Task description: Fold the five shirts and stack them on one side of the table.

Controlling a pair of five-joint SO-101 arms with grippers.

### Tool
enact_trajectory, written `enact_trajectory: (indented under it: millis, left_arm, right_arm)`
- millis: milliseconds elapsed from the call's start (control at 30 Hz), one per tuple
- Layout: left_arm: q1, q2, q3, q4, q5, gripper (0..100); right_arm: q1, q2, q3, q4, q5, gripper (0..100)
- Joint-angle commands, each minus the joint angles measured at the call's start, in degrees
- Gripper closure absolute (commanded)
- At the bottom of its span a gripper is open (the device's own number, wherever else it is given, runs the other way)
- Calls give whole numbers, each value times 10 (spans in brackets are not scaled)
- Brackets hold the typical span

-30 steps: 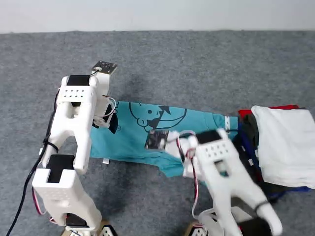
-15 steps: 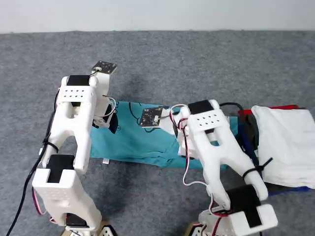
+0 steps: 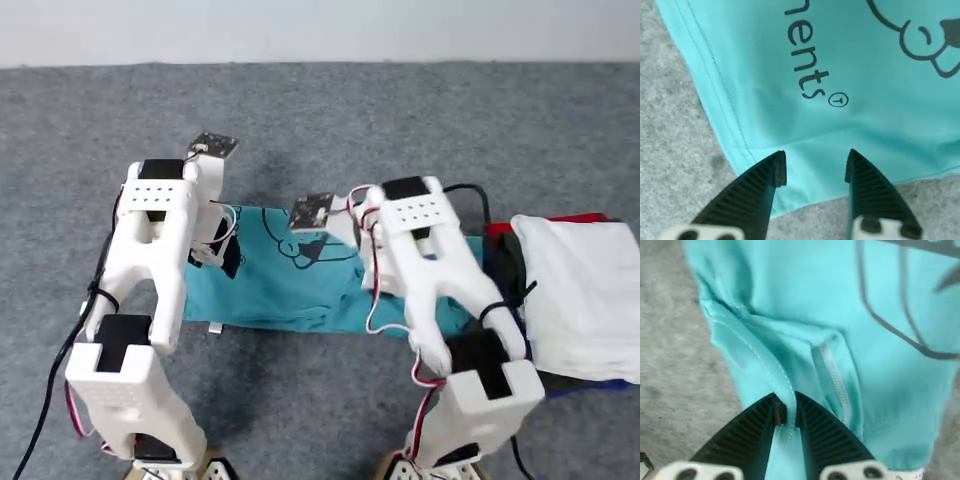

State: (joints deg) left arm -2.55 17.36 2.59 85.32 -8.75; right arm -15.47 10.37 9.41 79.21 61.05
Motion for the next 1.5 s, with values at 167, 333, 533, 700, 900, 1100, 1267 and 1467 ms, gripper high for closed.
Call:
enact_trajectory:
  millis: [167, 333, 533, 700, 900, 1100, 1267, 1467]
  left_arm:
    - [1, -31, 2, -19, -7, 802]
    - [1, -31, 2, -20, -8, 802]
    - [1, -31, 2, -20, -8, 802]
    - [1, -31, 2, -20, -8, 802]
    - [0, -31, 2, -19, -8, 802]
    - [-13, -34, -1, -17, -8, 800]
    - [-63, -32, -22, -16, -3, 784]
    - [-104, -32, -26, -16, 22, 754]
  right_arm:
    - [20, 34, -33, -7, 4, 913]
    - [29, 51, -33, -40, -18, 830]
    - [29, 41, -74, -37, -32, 830]
    - [29, 41, -102, -36, -61, 830]
    - [37, 39, -142, 32, -62, 830]
    - [96, 39, -222, 109, -152, 827]
    - [128, 39, -257, 187, -185, 828]
    - [128, 39, -255, 201, -185, 829]
